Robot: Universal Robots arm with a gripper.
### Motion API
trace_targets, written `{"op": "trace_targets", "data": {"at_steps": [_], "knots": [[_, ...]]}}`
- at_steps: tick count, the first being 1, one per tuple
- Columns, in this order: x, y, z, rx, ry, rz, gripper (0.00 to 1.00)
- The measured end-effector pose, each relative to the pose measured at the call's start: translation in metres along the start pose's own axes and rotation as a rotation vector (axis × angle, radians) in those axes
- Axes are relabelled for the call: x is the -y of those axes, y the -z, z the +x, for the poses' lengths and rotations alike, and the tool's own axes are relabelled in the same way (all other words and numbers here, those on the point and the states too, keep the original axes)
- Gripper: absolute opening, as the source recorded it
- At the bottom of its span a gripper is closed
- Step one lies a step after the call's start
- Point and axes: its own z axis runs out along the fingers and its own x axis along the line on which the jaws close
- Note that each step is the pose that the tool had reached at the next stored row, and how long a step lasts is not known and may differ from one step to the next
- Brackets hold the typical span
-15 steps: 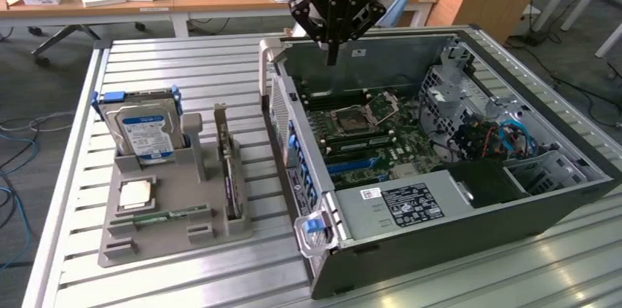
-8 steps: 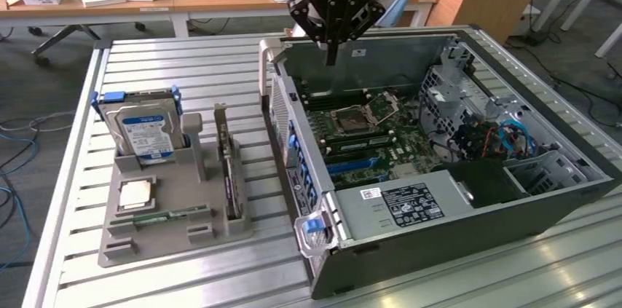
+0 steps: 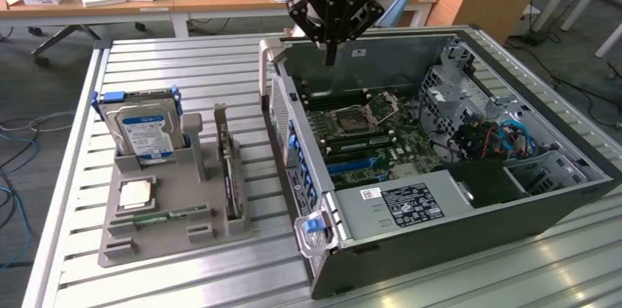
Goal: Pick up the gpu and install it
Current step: 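Reach for the gpu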
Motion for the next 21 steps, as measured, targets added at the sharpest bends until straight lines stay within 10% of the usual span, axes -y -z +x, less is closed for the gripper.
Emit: {"op": "trace_targets", "data": {"at_steps": [21], "knots": [[0.0007,0.0002,0.0095,0.0,0.0,0.0001,0.11]]}}
